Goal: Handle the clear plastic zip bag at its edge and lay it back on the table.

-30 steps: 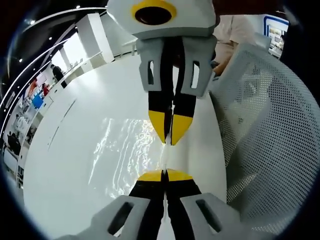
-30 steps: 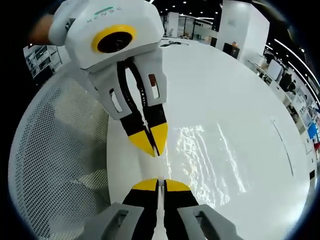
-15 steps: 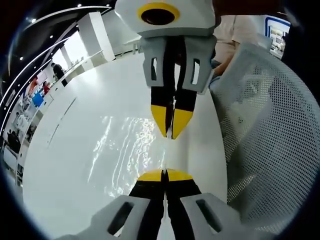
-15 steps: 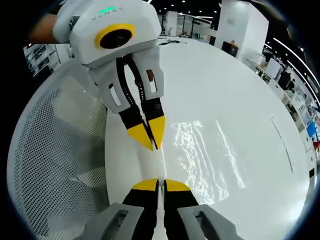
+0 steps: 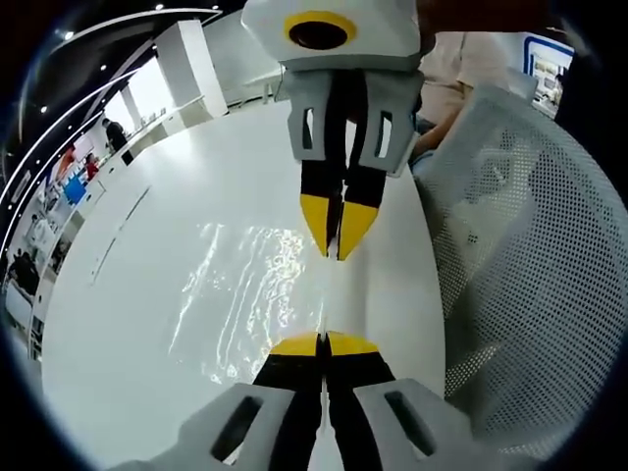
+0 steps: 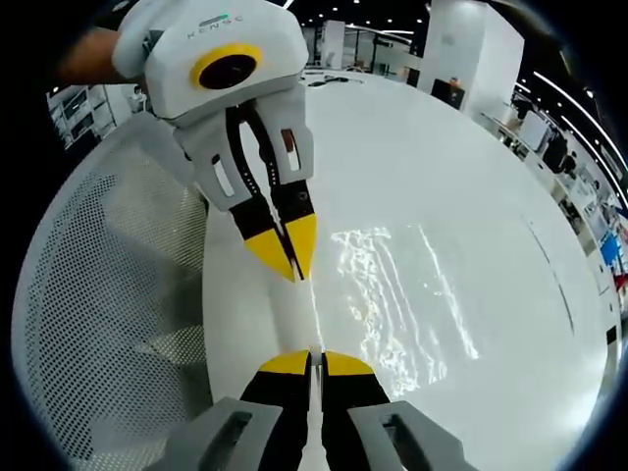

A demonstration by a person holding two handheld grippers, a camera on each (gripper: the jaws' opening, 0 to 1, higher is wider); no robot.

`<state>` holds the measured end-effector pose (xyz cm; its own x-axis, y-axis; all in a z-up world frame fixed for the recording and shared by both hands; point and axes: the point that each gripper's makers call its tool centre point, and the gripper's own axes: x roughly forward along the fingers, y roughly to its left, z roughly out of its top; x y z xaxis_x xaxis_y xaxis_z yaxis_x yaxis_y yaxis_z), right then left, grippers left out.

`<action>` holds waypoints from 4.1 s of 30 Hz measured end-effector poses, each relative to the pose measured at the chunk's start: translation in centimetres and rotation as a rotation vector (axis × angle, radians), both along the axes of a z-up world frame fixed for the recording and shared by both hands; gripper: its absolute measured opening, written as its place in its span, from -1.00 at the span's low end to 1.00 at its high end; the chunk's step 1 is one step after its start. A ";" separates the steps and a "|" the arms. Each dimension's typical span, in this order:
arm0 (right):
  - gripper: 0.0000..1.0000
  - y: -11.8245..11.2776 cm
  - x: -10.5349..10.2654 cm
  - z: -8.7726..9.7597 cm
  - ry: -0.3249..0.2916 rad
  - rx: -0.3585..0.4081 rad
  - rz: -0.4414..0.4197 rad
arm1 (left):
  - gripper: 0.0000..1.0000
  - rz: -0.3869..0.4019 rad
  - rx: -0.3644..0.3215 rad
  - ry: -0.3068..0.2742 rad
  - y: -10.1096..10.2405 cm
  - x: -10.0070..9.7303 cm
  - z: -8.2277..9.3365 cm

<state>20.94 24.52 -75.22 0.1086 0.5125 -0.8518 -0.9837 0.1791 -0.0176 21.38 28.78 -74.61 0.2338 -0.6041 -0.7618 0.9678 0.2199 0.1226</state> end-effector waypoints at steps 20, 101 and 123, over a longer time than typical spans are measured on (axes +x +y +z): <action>-1.00 -1.6 0.5 -0.1 -0.006 -0.004 -0.023 | -1.00 0.009 -0.003 0.008 0.0 0.2 -0.2; -0.72 -0.9 0.9 2.2 -0.004 0.189 -0.096 | -1.00 -0.080 0.030 -0.108 0.1 0.8 -0.1; -0.79 0.0 1.6 0.5 0.044 0.161 -0.142 | -1.00 -0.083 0.006 -0.112 -0.2 0.7 -0.1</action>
